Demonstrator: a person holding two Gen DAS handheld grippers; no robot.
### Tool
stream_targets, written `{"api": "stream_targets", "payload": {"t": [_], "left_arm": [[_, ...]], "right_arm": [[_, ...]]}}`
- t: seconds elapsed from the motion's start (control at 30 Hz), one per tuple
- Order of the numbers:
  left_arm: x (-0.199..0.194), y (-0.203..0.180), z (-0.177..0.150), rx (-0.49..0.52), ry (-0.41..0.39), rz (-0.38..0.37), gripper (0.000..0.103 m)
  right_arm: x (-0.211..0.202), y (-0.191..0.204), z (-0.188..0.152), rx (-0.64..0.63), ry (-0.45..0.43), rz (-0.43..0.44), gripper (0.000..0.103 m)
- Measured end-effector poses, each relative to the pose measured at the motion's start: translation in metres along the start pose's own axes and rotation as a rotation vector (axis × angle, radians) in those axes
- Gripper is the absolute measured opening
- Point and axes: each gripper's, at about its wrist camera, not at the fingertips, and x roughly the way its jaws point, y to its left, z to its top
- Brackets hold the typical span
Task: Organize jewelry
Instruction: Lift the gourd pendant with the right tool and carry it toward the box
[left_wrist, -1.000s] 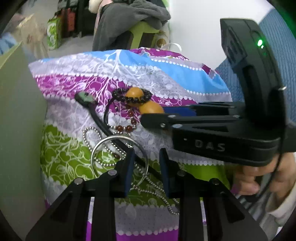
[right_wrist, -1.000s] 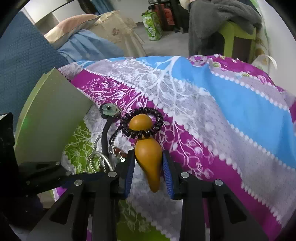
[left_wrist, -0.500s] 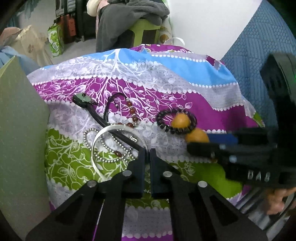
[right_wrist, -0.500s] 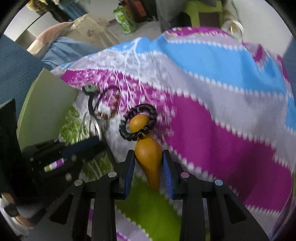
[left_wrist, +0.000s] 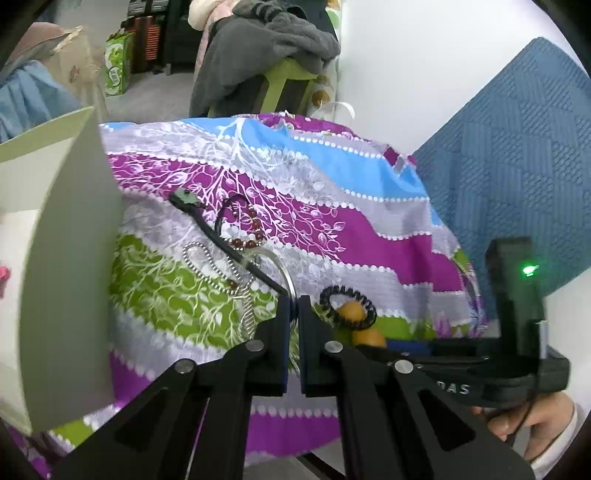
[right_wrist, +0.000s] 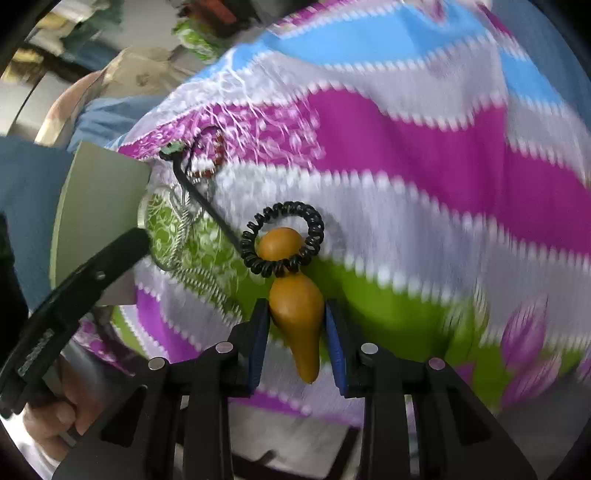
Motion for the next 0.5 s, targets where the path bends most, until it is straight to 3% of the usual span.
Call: {"api": "stream_targets", "payload": {"t": [0.27,0.5], "left_arm": [[-0.041,0.005,-0.014,-0.028,0.011,-0.024,0.003],[-0.075,0.017,-0.005,-0.084,-0.015,-0.061,0.003]], "right_arm": [[-0.008,-0.002,-0.028,0.089,0.088,-0.027,0.027],[-0.063,0.036,-0.015,0.038,-0.069,-0.066,0.027]]}}
